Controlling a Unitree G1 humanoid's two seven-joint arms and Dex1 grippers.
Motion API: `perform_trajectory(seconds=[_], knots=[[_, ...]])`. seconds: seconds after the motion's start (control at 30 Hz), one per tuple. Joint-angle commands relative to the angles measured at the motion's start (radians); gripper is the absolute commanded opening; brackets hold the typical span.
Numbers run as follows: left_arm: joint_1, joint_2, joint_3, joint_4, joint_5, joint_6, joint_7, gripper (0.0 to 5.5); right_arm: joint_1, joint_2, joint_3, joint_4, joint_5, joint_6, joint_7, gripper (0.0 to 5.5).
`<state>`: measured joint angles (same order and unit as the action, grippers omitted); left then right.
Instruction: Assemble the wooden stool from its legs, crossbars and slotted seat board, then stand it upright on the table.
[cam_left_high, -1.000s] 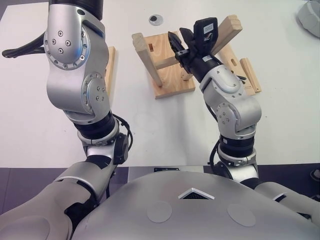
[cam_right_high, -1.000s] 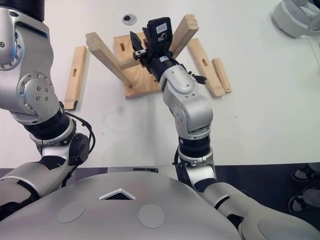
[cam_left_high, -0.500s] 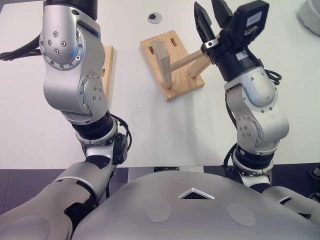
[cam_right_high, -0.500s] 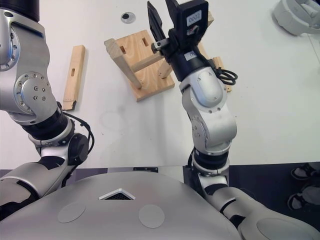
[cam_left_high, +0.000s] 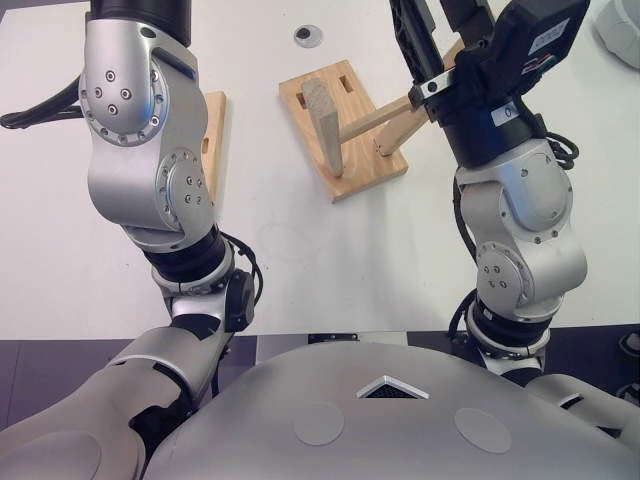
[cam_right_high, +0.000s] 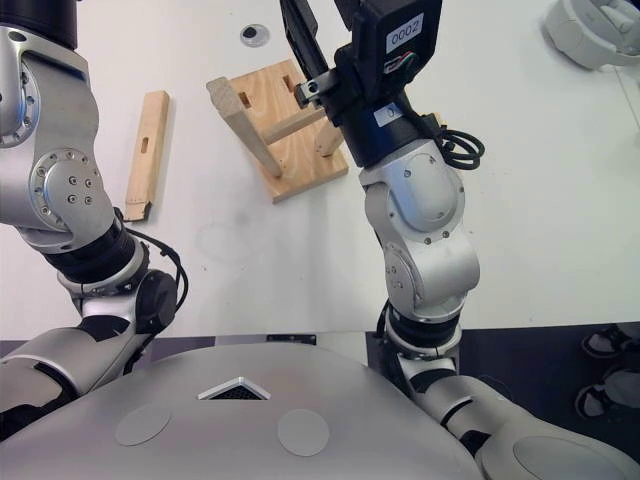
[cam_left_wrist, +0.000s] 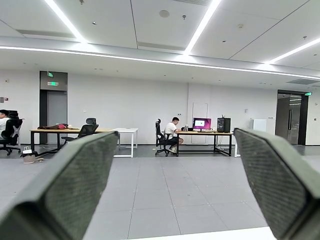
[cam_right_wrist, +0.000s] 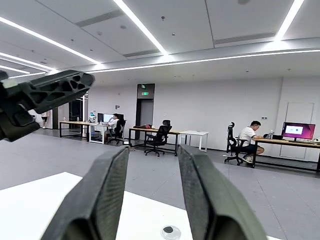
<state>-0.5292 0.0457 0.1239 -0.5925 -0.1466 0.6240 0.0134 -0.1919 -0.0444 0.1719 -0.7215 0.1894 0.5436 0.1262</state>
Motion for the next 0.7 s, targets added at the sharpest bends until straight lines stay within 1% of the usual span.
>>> perform_trajectory(seconds=[0.03,0.07,0.13,0.23,0.3,0.37,0.47,0.5,0.57,0.63,0.7], knots=[[-0.009,0.008,-0.003,0.009,0.001,-0.007,0.008,4.24,0.101,0.096,-0.092,0.215,0.064,0.26,-0.096,1.81],[-0.011,0.009,-0.003,0.012,-0.001,-0.007,0.007,4.24,0.138,0.112,-0.112,0.26,0.078,0.331,-0.112,1.81],[-0.015,0.01,0.002,0.016,-0.003,-0.003,0.007,4.24,0.187,0.113,-0.11,0.277,0.116,0.441,-0.097,1.81],[-0.015,0.009,0.01,0.014,-0.006,0.002,0.012,4.24,0.204,0.11,-0.114,0.259,0.153,0.493,-0.089,1.81],[-0.013,0.005,0.01,0.01,-0.005,0.004,0.016,4.24,0.174,0.064,-0.091,0.238,0.137,0.422,-0.063,1.81],[-0.008,0.001,0.008,0.004,-0.005,0.005,0.019,4.24,0.13,0.001,-0.049,0.194,0.086,0.289,-0.022,1.81],[-0.002,-0.001,0.008,-0.003,-0.003,0.005,0.023,4.24,0.112,-0.078,-0.018,0.113,0.062,0.114,0.076,1.81],[-0.001,-0.001,0.008,-0.005,-0.002,0.005,0.025,4.24,0.098,-0.097,-0.03,0.086,0.057,0.064,0.095,1.81],[0.0,0.004,0.009,-0.005,0.003,0.0,0.027,4.24,-0.005,-0.117,-0.102,0.039,0.066,0.007,0.094,1.81],[0.002,0.006,0.006,-0.004,0.006,-0.005,0.03,4.24,-0.121,-0.113,-0.168,0.025,0.09,0.008,0.066,1.81],[0.003,0.007,0.003,-0.002,0.007,-0.009,0.031,4.24,-0.203,-0.096,-0.193,0.032,0.106,0.031,0.036,1.81]])
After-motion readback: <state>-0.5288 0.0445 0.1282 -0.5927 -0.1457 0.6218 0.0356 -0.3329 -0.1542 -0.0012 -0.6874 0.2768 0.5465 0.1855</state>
